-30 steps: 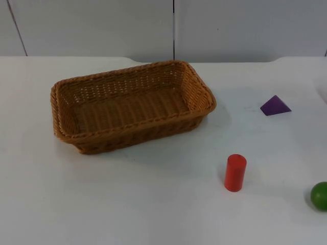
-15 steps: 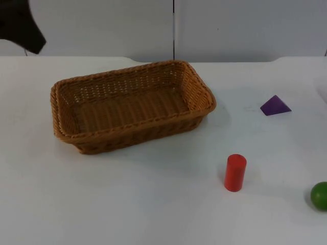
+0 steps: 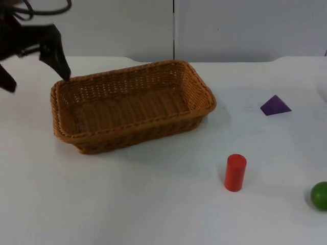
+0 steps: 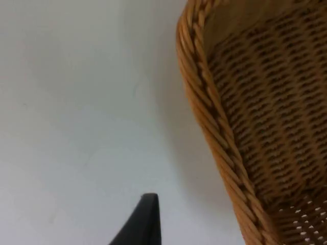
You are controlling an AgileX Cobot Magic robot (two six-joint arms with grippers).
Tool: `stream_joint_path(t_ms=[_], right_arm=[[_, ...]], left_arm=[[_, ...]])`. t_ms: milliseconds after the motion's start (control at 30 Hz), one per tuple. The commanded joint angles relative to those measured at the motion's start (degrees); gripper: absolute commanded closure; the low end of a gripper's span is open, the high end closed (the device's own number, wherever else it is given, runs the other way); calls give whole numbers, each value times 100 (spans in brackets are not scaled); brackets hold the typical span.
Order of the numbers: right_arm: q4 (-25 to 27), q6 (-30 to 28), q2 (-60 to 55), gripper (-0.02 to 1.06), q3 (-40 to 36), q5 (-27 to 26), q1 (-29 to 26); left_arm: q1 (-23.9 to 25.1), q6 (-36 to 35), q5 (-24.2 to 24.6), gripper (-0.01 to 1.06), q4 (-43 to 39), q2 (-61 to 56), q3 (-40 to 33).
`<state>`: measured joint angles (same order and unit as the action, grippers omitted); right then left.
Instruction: Pick up the basket with the left hand and place the triangular block into the basket with the right hand.
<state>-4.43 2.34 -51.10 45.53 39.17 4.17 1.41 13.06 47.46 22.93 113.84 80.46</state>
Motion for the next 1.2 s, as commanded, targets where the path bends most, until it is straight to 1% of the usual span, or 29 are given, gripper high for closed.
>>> stream_joint_path(t_ms=[0, 33, 67, 133, 200, 367, 433, 567, 667, 733, 800, 833, 867, 933, 967, 1000, 1167], right_arm=[[12, -46, 3, -1, 36, -36, -28], [12, -46, 3, -1, 36, -36, -28], [12, -46, 3, -1, 36, -36, -28], [12, -46, 3, -1, 36, -36, -28], [12, -46, 3, -1, 36, -36, -28], [12, -46, 3, -1, 36, -48, -28], [12, -46, 3, -1, 36, -83, -28], [12, -46, 3, -1, 36, -83, -28], [12, -46, 3, -1, 36, -83, -28], [12, -46, 3, -1, 36, -83, -28], [12, -46, 3, -1, 36, -83, -28], [12, -46, 3, -1, 36, -83, -28], [12, -46, 3, -1, 36, -83, -28], [12, -46, 3, -1, 36, -83, -28], [12, -46, 3, -1, 36, -83, -28], [12, -46, 3, -1, 36, -83, -28], [12, -46, 3, -1, 36, -93, -28]], left_arm=[[-6, -58, -140, 11, 211, 148, 32], [-6, -58, -167, 15, 297, 279, 32], [-6, -58, -167, 15, 297, 279, 32], [-6, -58, -194, 21, 367, 504, 32], [-6, -58, -263, 22, 422, 785, 32], [-45, 5, -403, 22, 668, 1039, 32], [-150, 5, -565, 22, 678, 1178, 32], [-264, 5, -619, 22, 709, 1322, 32], [-317, 5, -619, 24, 812, 1485, 32], [-332, 5, -642, 38, 935, 1590, 42], [-332, 5, -643, 60, 937, 1612, 42], [-332, 5, -643, 60, 937, 1612, 42], [-332, -7, -642, 70, 937, 1612, 42], [-332, -88, -759, 97, 947, 1590, 42], [-332, -137, -825, 105, 947, 1582, 42], [-332, -137, -825, 105, 947, 1582, 42], [-332, -688, -968, 105, 989, 1221, 7]])
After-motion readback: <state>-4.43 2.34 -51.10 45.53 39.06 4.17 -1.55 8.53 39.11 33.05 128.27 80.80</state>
